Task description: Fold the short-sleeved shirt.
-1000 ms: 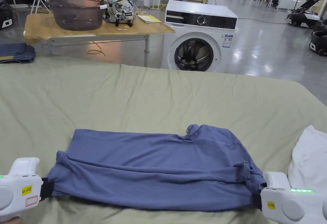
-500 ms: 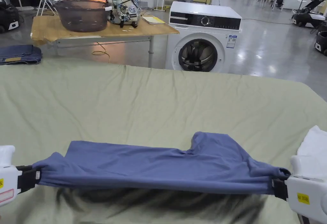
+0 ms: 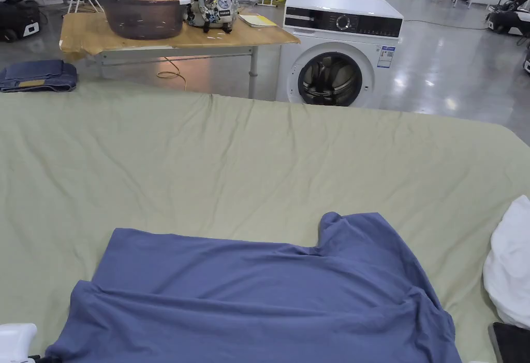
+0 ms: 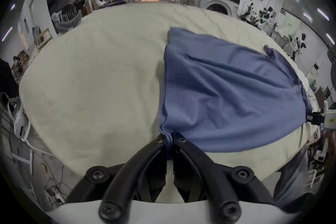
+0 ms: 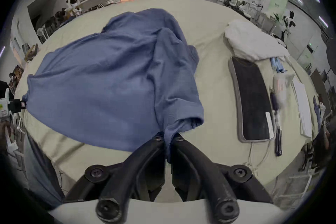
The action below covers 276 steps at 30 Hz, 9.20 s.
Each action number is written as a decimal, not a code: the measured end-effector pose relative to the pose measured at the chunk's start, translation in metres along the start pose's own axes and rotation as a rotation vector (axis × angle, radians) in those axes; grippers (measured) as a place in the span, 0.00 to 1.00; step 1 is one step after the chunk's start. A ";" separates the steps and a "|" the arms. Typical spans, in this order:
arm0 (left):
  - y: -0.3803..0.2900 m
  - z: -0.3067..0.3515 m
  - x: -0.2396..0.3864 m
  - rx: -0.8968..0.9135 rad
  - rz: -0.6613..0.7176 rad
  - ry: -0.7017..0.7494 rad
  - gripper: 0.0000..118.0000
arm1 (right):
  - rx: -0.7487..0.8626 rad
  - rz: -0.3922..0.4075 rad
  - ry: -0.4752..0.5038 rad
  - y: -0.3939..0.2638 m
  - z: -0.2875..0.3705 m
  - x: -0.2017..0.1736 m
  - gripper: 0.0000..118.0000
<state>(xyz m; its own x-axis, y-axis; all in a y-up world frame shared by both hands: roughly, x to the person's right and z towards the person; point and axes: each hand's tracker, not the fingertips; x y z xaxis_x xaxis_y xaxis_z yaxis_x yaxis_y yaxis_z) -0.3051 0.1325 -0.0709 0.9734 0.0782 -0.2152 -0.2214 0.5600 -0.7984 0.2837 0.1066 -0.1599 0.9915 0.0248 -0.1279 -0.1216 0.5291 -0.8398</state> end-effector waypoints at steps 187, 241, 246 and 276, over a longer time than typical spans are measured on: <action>0.094 0.085 0.090 0.789 -0.138 0.036 0.00 | 0.963 -0.032 -0.013 0.113 0.105 -0.141 0.00; 0.056 -0.004 -0.103 0.011 0.381 -0.634 0.02 | 0.790 0.048 -0.020 0.100 0.070 -0.129 0.00; 0.069 0.020 -0.116 0.004 0.377 -0.544 0.02 | 0.790 0.055 -0.023 0.101 0.072 -0.127 0.00; 0.068 -0.068 0.160 -0.305 0.195 -0.580 0.02 | 0.742 0.034 -0.048 0.090 0.068 -0.105 0.00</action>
<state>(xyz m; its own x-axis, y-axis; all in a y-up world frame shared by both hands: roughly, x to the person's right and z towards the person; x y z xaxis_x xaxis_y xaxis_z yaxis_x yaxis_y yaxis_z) -0.1685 0.1272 -0.1978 0.7687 0.6313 -0.1028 -0.3198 0.2401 -0.9165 0.1716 0.2095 -0.1863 0.9907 0.0797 -0.1104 -0.1059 0.9608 -0.2563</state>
